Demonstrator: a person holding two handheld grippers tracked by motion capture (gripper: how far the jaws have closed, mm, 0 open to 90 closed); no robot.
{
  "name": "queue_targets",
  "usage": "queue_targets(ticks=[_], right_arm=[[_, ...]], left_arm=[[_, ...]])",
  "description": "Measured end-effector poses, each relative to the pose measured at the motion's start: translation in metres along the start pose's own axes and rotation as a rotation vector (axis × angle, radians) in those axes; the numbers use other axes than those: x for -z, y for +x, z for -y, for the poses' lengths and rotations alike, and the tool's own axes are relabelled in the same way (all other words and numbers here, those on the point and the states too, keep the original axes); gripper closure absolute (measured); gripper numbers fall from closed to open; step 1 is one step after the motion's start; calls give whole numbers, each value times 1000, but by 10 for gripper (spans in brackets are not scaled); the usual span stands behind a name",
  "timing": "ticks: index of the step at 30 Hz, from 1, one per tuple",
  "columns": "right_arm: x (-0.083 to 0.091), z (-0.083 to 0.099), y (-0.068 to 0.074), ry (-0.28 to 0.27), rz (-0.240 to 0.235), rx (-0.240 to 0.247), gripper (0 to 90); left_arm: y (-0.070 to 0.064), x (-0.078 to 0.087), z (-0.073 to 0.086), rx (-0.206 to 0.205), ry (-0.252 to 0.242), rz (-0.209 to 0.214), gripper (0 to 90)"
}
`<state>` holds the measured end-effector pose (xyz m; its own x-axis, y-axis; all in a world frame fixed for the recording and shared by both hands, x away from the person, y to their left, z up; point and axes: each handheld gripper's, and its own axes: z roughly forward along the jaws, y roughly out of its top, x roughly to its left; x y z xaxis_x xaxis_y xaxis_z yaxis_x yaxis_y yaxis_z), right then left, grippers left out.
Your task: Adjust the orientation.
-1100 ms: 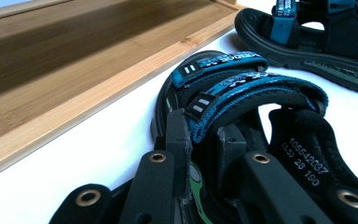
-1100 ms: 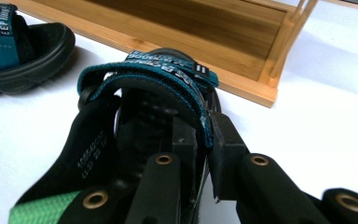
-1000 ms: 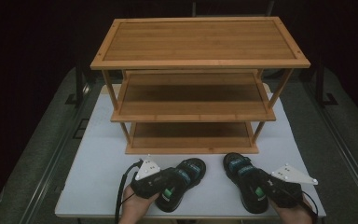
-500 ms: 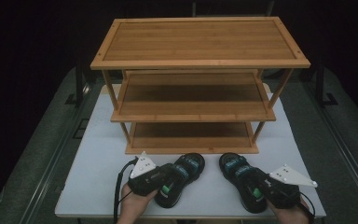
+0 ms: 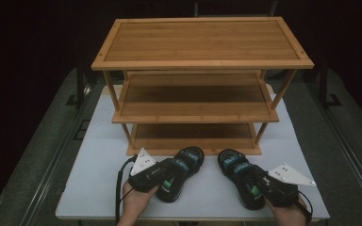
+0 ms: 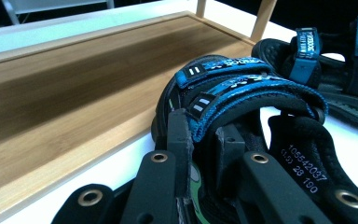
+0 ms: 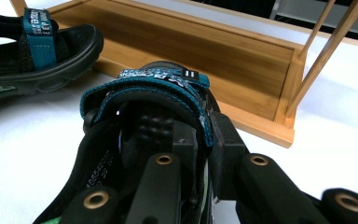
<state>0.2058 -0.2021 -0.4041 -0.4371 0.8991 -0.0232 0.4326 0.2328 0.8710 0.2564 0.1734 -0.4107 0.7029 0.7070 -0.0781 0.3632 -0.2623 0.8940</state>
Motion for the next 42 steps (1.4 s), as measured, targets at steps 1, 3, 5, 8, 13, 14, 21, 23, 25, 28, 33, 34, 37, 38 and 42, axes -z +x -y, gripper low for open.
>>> queue_targets(ticks=[1,3,5,8,13,14,21,23,25,28,33,34,37,38,42], right_arm=[[-1,-1,1,0,-1,0,818],[-2,-3,1,-5,-1,1,818],[-4,-5,3,-9,-1,3,818],[-5,-6,3,-11,2,2,818],[-7,-9,5,-17,5,8,818],[-8,-10,6,-21,5,10,818],[-14,-15,9,-33,12,9,818],[-17,-17,11,-39,16,14,818],[-18,-18,11,-40,16,15,818],[-22,-20,13,-43,21,18,818],[-30,-23,15,-45,28,20,818],[-31,-24,16,-44,30,22,818],[-36,-27,17,-46,39,21,818],[-38,-28,17,-48,41,24,818],[-44,-32,19,-53,49,32,818]], left_arm=[[1,0,-1,-2,1,-1,802],[1,-1,-1,-1,-3,-5,802],[2,-2,-2,0,-1,-8,802],[3,-4,-3,1,2,-17,802],[5,-7,-4,6,-2,-27,803],[5,-7,-5,6,-3,-28,803],[8,-11,-8,17,-13,-43,803],[8,-13,-9,16,-12,-47,803],[9,-15,-11,17,-12,-51,803],[10,-17,-12,20,-12,-55,803],[13,-23,-13,26,-14,-71,802],[13,-24,-14,25,-12,-78,802],[16,-28,-15,28,-13,-91,802],[16,-29,-16,31,-12,-96,803],[17,-32,-17,31,-18,-113,802]])
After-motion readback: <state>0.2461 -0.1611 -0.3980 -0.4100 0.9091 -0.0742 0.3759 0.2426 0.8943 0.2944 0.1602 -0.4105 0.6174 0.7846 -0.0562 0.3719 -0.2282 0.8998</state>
